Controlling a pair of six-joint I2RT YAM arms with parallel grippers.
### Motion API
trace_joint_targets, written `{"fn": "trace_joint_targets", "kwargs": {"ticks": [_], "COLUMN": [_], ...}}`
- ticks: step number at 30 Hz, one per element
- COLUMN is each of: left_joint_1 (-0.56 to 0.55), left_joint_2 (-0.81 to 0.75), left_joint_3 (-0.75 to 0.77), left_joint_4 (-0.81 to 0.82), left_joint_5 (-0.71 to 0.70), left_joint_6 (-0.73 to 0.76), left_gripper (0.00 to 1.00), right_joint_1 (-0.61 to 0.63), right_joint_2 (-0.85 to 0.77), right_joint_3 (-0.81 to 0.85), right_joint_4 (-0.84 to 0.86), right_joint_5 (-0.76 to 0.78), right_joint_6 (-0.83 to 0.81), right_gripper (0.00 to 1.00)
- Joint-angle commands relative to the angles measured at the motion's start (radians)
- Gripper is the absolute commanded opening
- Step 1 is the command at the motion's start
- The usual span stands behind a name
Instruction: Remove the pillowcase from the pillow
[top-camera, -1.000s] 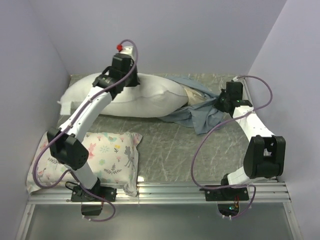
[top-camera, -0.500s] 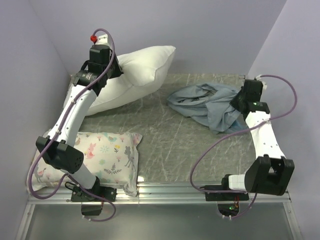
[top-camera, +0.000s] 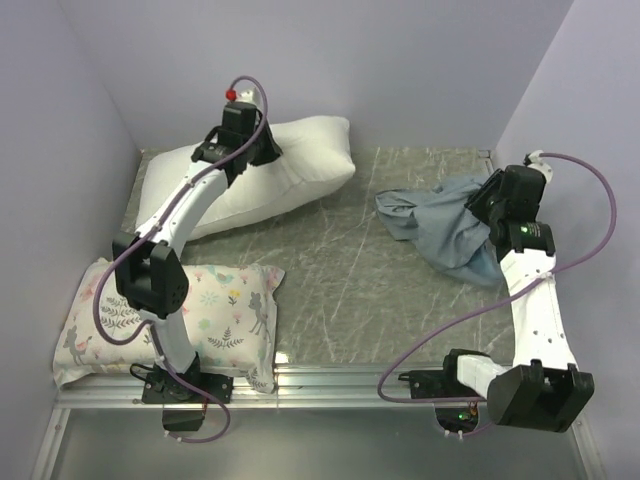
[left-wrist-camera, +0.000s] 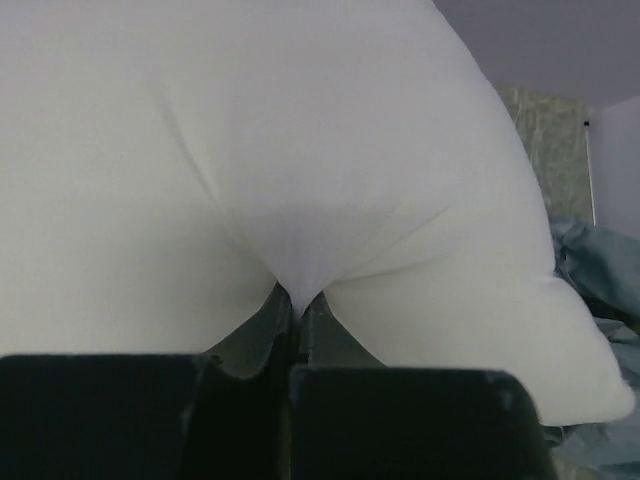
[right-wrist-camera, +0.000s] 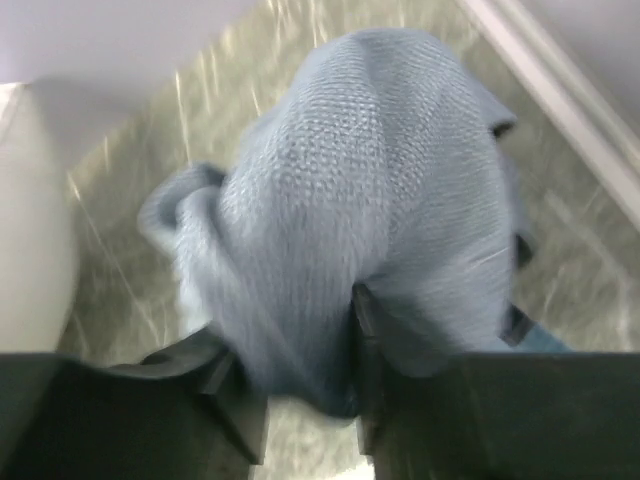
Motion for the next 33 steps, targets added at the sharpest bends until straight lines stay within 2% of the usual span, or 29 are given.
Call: {"fn": "trace_joint_targets", "kwargs": {"ticks": [1,4,5,7,8,11,12,14,17,22,33], "left_joint_1": [0.001,-0.025,-0.031,-0.047,-0.056,-0.085,-0.111,-0.137,-0.192,-0.248,-0.252], "left_joint_2": [-0.005,0.003,0.000,-0.017,-0.027,-0.085,-0.102,-0.160,-0.252,-0.431,-0.810], "left_joint_3": [-0.029,-0.060,-0.072,-0.095,-0.106,-0.146,-0.154,-0.183,-0.239,-0.377,-0.718], "left_joint_4": [0.148,0.162,0.164,0.164,0.165,0.167,0.161,0.150,0.146,0.127,0.136], "left_joint_5": [0.034,0.026,0.022,0.015,0.017,0.014,-0.018,-0.049,-0.070,-0.093,-0.167], "left_joint_6": [-0.046,-0.047,-0.044,-0.043,-0.040,-0.006,0.006,0.031,0.042,0.043,0.033], "left_gripper": [0.00,0.01,0.01,0.07,0.19,0.43,0.57,0.70,0.97,0.99,1.00], "right_joint_1": [0.030,0.083,0.121,0.162,0.190,0.242,0.286,0.326,0.392,0.412,0.414], "right_joint_2": [-0.057,-0.085,-0.102,-0.112,-0.122,-0.138,-0.142,-0.155,-0.171,-0.206,-0.309], "right_joint_3": [-0.023,-0.028,-0.028,-0.022,-0.020,-0.025,-0.028,-0.042,-0.055,-0.095,-0.177], "right_joint_4": [0.038,0.023,0.019,0.003,0.000,-0.001,0.005,0.014,0.023,0.052,0.086], "right_joint_5": [-0.012,0.014,0.043,0.078,0.082,0.083,0.091,0.098,0.114,0.047,0.006], "right_joint_6": [-0.019,-0.028,-0.033,-0.036,-0.038,-0.038,-0.036,-0.031,-0.027,-0.033,-0.071], "right_gripper": [0.48,0.58,0.64,0.68,0.70,0.73,0.73,0.74,0.75,0.80,0.84]}}
